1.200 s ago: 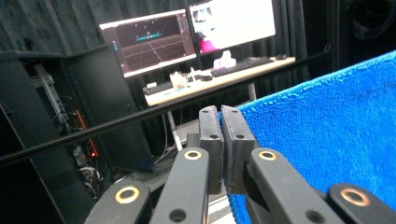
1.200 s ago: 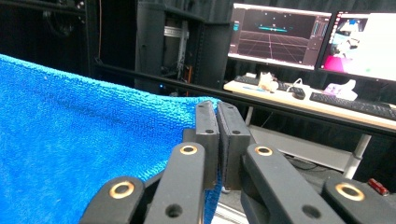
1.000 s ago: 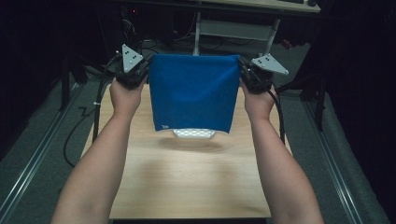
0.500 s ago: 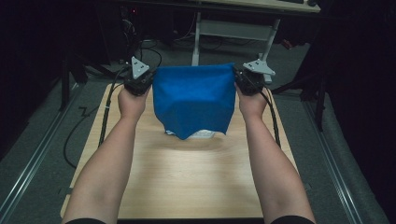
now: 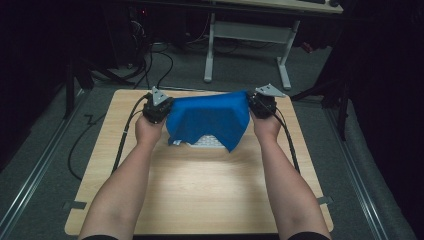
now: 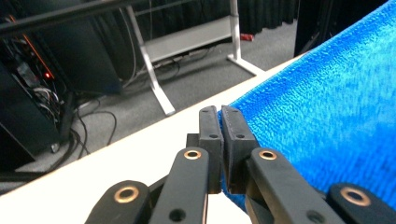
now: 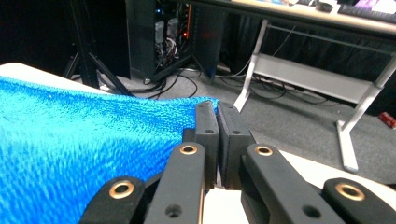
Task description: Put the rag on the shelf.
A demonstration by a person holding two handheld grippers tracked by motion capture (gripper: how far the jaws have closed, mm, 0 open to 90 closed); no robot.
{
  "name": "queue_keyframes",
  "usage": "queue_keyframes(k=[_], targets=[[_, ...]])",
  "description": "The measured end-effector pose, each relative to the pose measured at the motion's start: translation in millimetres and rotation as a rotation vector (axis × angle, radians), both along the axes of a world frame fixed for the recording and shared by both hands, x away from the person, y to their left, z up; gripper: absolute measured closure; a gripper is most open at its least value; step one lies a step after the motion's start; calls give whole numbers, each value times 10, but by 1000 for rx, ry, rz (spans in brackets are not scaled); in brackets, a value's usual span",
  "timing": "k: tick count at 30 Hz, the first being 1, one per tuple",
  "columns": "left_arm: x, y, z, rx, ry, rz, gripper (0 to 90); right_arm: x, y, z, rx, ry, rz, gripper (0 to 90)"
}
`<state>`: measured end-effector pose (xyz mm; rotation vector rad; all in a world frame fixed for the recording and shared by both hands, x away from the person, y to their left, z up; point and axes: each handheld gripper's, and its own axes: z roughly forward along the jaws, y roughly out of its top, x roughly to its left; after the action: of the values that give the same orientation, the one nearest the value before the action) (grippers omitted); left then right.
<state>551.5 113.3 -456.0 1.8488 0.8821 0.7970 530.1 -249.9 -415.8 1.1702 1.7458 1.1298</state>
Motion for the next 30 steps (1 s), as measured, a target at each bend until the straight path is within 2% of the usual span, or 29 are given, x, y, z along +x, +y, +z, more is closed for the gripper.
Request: queue_keyframes(k=[7, 9, 11, 14, 20, 30], targets=[[-93, 4, -209, -3, 41, 0, 881, -42, -8, -246, 13, 36, 2, 885], [-107, 2, -248, 1, 68, -5, 881, -64, -5, -316, 17, 47, 3, 885], [-139, -2, -282, 2, 61, -2, 881, -78, -4, -370, 24, 56, 0, 885], [-154, -2, -320, -4, 80, 1, 881, -98, -13, -460, 37, 71, -2, 885], [-176, -10, -413, 2, 118, 4, 880, -113, -3, -583, 48, 102, -8, 885], [-195, 33, -497, -7, 143, 2, 877, -127, 35, -698, 50, 137, -6, 882]])
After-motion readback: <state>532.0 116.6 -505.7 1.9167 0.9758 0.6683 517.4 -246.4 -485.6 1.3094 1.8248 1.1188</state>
